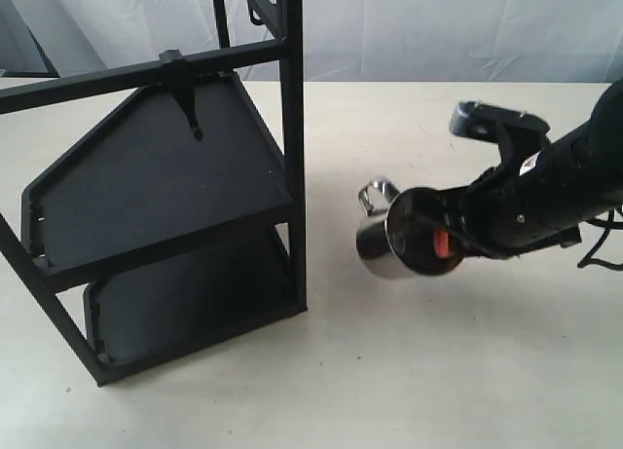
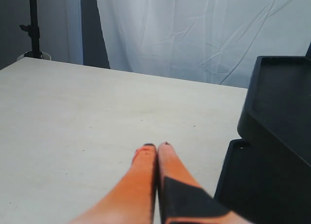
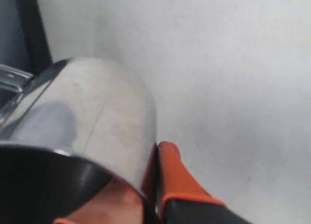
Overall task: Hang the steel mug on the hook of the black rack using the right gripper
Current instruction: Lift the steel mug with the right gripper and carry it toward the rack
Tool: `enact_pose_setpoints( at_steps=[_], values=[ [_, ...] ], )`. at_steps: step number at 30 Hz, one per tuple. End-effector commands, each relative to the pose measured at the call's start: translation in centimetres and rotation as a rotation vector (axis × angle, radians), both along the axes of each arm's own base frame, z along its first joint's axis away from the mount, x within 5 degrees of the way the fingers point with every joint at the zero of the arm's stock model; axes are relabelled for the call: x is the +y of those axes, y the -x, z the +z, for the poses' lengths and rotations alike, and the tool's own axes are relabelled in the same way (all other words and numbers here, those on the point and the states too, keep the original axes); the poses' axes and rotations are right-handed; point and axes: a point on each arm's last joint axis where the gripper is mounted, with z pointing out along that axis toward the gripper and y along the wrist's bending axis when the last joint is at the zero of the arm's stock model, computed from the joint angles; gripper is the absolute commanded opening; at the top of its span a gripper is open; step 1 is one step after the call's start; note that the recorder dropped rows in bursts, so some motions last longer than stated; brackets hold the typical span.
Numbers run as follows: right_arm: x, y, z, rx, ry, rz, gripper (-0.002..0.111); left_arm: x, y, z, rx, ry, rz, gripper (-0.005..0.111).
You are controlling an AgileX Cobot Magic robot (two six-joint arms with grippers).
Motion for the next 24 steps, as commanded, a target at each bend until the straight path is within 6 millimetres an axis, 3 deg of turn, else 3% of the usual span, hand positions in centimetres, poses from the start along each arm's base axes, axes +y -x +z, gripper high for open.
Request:
enact_pose_setpoints(
  at_steps=[1,9,15,24],
  values=[
    [-0.1,-1.5,2.0,-0.214,-0.07,-0.107,-0.001,0.0,0.0,0.1,-0.012,0.011,0.003,0.002],
    [-0.4,-4.2,4.6,-0.54,-0.147,-0.255,-0.001,0.0,0.0,0.1,-0.017,0.032,0.002,0.002],
    [1.0,-7.4,6.5,-0.598,-0.153,-0.22,-0.001,0.0,0.0,0.1,-0.017,0.032,0.002,0.002],
    [3.5,-9.9,6.3,-0.6,-0.133,-0.139,-0.001,-0.1,0.0,0.2,-0.02,0.045,0.001,0.002]
  ],
)
